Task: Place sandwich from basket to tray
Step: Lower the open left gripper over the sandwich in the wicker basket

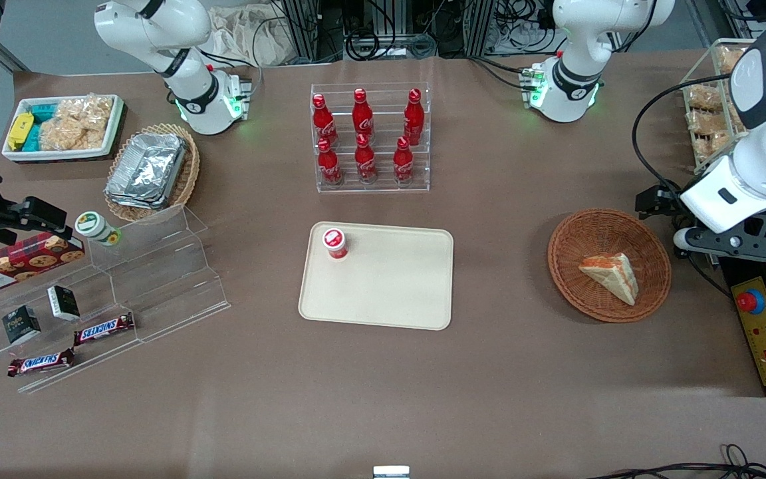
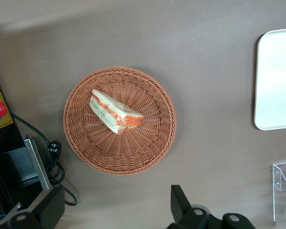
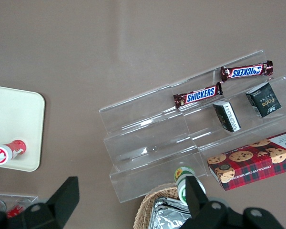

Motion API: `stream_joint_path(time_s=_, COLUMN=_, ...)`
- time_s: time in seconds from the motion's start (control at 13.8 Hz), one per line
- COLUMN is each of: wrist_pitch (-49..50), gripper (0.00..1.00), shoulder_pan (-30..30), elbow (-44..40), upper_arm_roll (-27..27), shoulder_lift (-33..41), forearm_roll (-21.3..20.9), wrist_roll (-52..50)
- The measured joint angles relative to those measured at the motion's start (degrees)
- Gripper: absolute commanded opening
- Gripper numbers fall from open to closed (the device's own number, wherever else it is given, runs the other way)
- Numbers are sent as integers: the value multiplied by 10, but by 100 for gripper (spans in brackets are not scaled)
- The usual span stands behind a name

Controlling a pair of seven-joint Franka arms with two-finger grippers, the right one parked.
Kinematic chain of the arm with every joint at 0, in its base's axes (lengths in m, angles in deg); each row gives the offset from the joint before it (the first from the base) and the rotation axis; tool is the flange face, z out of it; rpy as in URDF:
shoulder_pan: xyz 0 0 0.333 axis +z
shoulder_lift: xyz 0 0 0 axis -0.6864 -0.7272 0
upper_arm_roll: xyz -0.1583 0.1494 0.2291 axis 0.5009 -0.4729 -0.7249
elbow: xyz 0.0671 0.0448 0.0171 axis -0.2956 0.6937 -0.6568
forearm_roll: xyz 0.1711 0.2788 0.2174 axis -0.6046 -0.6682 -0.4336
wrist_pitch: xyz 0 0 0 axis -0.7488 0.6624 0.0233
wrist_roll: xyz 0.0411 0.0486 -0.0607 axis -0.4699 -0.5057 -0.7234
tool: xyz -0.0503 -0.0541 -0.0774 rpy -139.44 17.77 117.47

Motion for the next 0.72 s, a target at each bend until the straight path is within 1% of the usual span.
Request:
stream_joint_path(time_s=0.43, wrist_pitch=6, gripper=100, shoulder_pan=6, elbow=0, upper_arm_roll=2, shoulder_lift=-12, forearm_roll=0, wrist_roll=-6)
stream_joint_path(time_s=0.58, wrist_pitch=4, gripper=100, shoulder_pan=14, elbow=10, upper_arm_roll=1, shoulder_lift=-26, forearm_roll=0, wrist_roll=-52)
stream_joint_path(time_s=0.72, wrist_pitch=-42, gripper=100, shoulder_pan=25, elbow=40, upper_arm_roll=1, shoulder_lift=-36, forearm_roll=6, wrist_roll=-140)
